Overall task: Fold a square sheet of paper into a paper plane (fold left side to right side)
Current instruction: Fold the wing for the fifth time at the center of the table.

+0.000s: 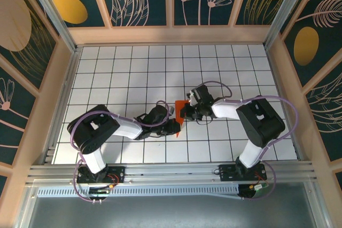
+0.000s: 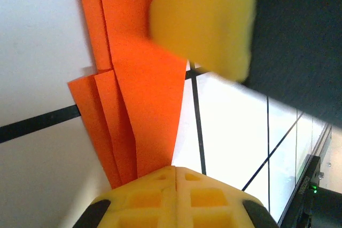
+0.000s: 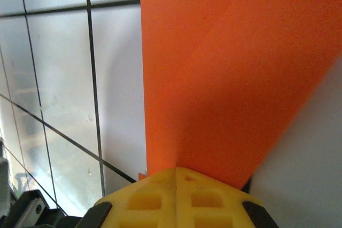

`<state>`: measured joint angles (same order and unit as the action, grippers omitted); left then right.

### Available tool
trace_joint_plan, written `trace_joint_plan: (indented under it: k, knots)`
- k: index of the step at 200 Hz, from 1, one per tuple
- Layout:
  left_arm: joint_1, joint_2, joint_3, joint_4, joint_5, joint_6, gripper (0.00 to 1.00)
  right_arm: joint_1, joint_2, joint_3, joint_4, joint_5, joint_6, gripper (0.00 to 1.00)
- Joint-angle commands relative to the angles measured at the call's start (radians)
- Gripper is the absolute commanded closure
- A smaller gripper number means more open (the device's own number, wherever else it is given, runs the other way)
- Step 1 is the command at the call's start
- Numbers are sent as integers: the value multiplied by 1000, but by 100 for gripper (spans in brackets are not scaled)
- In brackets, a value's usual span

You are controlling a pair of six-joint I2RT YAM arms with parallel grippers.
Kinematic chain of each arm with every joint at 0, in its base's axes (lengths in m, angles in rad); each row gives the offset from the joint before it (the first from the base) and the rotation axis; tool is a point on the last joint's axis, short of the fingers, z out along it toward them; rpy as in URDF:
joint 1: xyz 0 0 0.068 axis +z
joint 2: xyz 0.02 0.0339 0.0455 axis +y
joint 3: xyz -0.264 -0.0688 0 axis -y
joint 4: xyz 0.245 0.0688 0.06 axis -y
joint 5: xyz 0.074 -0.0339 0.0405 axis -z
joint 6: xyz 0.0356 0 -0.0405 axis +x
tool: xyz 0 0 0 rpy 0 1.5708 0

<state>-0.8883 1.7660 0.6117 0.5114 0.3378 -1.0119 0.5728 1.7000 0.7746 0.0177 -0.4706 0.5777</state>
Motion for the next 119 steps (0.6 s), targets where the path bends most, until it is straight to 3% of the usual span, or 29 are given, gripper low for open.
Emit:
trace_joint_plan:
  k: [1,49,119]
  knots:
    - [5,16,-41,-61,-20,-8,100,-19,-36,8,27,-23,-25,100]
    - [4,18,-43,-56,-19,-7,100,-20,1,18,108,-79,-35,100]
    - [5,8,-50,-60,-19,-6,100,-59,103,35,138,-46,-43,100]
